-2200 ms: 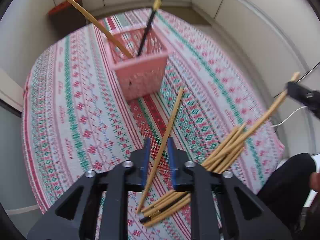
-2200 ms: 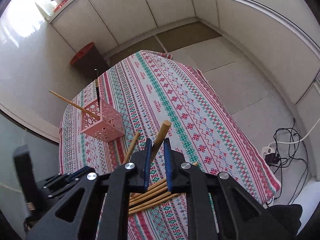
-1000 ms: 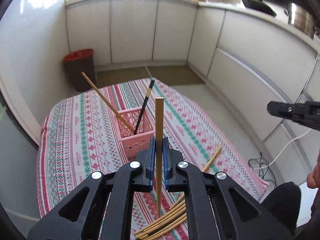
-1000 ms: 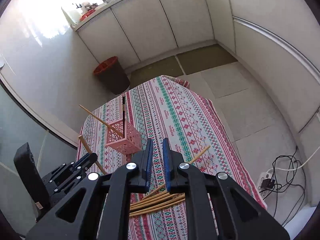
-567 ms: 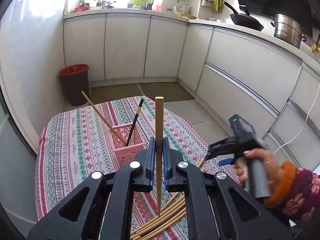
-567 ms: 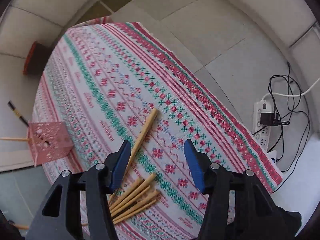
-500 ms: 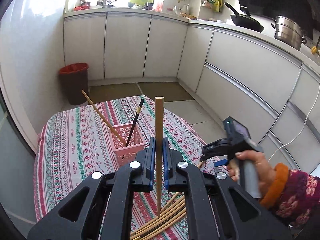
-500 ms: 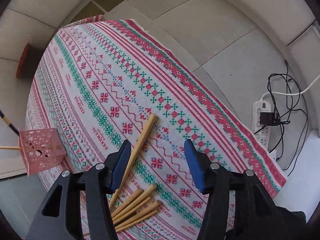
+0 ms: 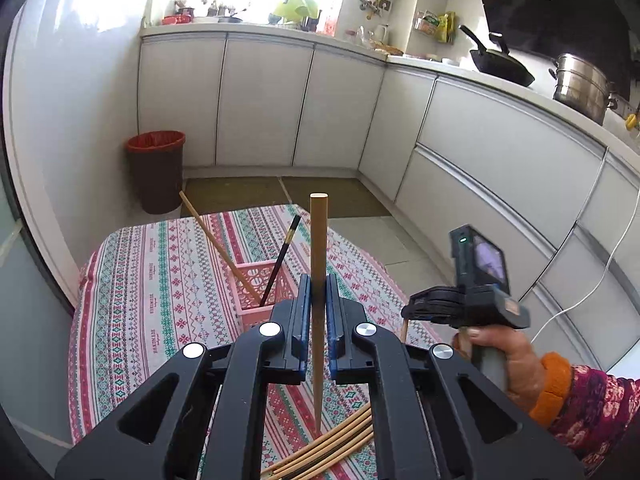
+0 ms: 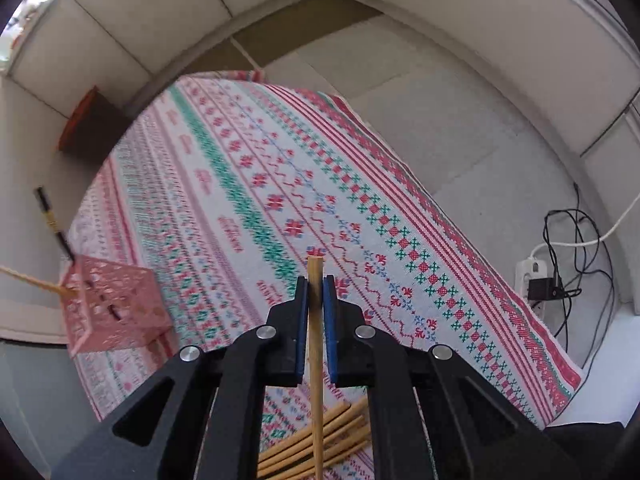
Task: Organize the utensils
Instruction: 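Lower both held chopsticks into the pink holder and open both tools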
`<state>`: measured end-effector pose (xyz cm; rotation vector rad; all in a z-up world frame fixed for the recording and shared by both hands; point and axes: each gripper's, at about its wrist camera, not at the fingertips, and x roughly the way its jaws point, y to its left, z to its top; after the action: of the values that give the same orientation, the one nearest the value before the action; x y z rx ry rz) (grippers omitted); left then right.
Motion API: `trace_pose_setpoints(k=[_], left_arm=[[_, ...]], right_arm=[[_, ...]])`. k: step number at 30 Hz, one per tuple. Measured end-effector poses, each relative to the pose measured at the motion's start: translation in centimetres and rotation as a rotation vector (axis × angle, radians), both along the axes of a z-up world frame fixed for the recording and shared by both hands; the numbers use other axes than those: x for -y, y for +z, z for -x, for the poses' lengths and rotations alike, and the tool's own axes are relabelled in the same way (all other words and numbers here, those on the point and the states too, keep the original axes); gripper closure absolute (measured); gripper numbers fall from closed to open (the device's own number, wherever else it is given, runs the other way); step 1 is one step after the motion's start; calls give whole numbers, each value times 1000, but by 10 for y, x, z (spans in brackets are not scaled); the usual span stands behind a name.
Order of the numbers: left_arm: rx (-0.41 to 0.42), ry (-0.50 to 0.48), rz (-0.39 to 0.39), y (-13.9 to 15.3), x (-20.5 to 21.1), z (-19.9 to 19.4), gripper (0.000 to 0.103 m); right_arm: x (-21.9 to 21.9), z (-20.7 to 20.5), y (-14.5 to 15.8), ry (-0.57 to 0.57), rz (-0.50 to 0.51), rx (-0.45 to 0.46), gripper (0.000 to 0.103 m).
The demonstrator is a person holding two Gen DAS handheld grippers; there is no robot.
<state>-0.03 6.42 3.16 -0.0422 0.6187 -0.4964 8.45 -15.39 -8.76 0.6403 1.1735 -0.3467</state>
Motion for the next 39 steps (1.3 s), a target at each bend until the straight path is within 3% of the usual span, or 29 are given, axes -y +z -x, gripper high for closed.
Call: trace_pose_setpoints(k=[11, 17, 20, 24, 30, 33, 39], left_arm=[[82, 68, 46, 49, 4, 2, 97], [178, 154, 47, 82, 9, -29, 97], [210, 207, 45, 90, 9, -51, 97], [206, 243, 44, 84, 9, -76, 97], [170, 264, 37, 37, 0, -101, 95], [135, 301, 90, 17, -15, -98, 81], [115, 349, 128, 20, -43, -85, 80]], right_arm=[[4, 70, 165, 158, 20, 382, 95], [0, 58, 245, 208, 32, 555, 95], [-5, 46, 269, 225, 36, 611, 95], [-17, 24, 280, 255, 51, 640, 95], [-39, -2, 262, 298, 53, 628, 95], [-49, -10, 248, 313, 63, 612, 95], [-67, -23, 223, 334, 105, 584, 95]])
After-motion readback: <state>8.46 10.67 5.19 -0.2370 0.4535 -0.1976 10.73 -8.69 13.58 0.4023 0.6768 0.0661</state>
